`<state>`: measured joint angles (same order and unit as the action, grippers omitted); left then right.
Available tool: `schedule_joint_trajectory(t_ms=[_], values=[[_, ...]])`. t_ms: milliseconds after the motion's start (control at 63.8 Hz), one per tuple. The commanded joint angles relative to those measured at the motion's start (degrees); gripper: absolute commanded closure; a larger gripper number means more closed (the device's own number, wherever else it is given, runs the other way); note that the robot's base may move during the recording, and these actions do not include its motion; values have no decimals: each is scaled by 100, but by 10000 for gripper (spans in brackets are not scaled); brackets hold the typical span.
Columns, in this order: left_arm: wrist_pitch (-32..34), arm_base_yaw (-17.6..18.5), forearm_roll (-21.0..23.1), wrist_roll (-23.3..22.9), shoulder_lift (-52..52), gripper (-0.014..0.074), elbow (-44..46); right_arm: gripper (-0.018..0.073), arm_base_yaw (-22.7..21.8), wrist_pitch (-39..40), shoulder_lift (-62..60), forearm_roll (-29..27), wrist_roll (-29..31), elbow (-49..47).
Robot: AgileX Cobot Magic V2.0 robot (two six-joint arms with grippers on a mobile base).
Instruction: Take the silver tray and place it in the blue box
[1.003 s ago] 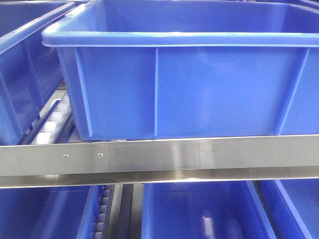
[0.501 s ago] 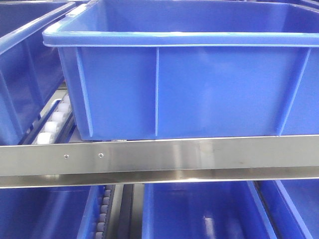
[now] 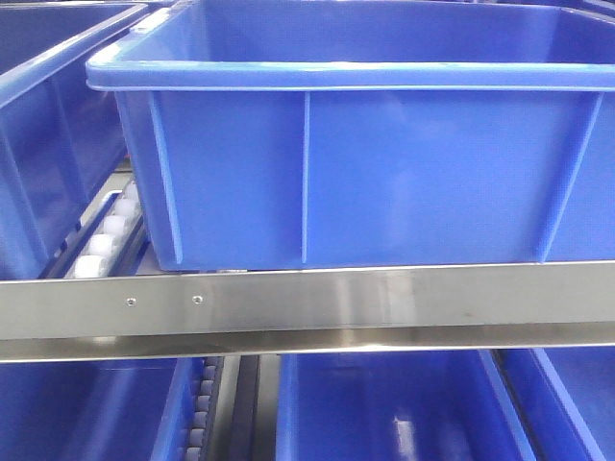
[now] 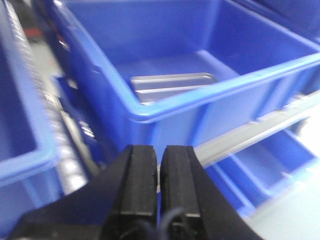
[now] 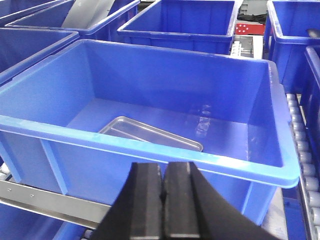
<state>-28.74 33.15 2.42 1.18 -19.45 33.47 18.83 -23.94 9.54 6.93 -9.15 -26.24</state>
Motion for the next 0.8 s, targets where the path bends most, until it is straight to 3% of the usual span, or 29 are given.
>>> schedule_joint_trajectory(t_ms=[0, 47, 141, 345, 454, 533, 580, 642, 783], values=[[1007, -691, 758, 956, 204, 588, -193, 505, 2, 557, 60, 84, 41, -154], [1312, -1113, 948, 1211, 359, 588, -481, 505, 2, 557, 60, 84, 41, -154], [1604, -1780, 876, 1212, 787, 588, -1069, 505, 2, 557, 60, 84, 41, -154], [2034, -2562, 817, 998, 1683, 588, -2283, 505, 2, 557, 60, 84, 41, -154], [2513, -2731, 817, 990, 1948, 588, -2882, 505, 2, 557, 60, 84, 41, -154], [2924, -2797, 748, 675, 2056, 588, -3302, 505, 2, 557, 60, 84, 41, -154], [3216, -2822, 473, 382, 2122, 588, -3536, 505, 2, 557, 60, 84, 41, -154], [2998, -2817, 42, 107, 2122, 588, -3502, 505, 2, 557, 60, 84, 41, -154], [3026, -2817, 41, 107, 2122, 588, -3502, 505, 2, 551, 60, 84, 41, -154]])
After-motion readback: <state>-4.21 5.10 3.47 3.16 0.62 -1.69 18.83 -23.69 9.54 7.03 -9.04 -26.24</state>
